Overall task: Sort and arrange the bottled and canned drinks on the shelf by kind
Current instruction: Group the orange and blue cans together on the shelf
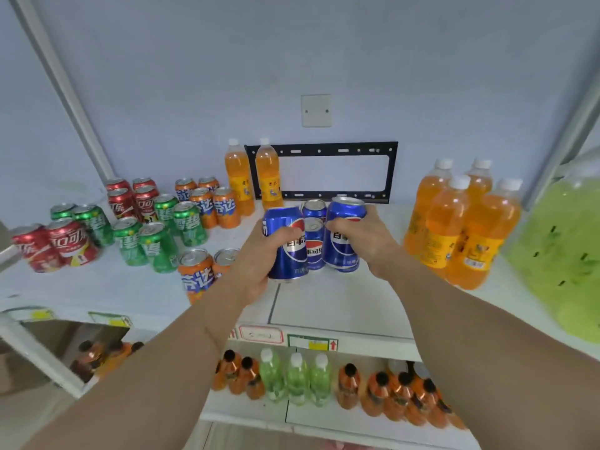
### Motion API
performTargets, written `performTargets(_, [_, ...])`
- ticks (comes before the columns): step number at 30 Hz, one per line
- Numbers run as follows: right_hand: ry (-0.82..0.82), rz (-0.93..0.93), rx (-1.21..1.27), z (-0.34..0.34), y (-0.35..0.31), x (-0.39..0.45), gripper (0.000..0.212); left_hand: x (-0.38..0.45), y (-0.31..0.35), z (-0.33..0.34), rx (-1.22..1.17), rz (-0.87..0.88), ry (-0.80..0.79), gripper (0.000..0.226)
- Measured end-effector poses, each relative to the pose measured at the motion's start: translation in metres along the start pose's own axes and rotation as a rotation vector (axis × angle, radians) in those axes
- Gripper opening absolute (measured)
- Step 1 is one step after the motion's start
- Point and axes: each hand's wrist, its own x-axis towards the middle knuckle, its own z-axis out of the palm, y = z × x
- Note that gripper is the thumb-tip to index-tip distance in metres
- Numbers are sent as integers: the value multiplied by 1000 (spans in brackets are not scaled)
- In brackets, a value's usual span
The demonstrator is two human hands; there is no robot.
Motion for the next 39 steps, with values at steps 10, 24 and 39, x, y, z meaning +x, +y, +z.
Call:
performTargets(10, [82, 49, -22, -1, 56, -33, 65, -35, -52, 1, -101, -122, 15, 37])
performTargets(24, [180, 20, -85, 17, 100, -29, 71, -37, -77, -22, -69, -163, 2, 36])
performTargets(39, [79, -89, -1216, -10, 116, -89, 33, 5, -87, -11, 256, -113, -69, 82])
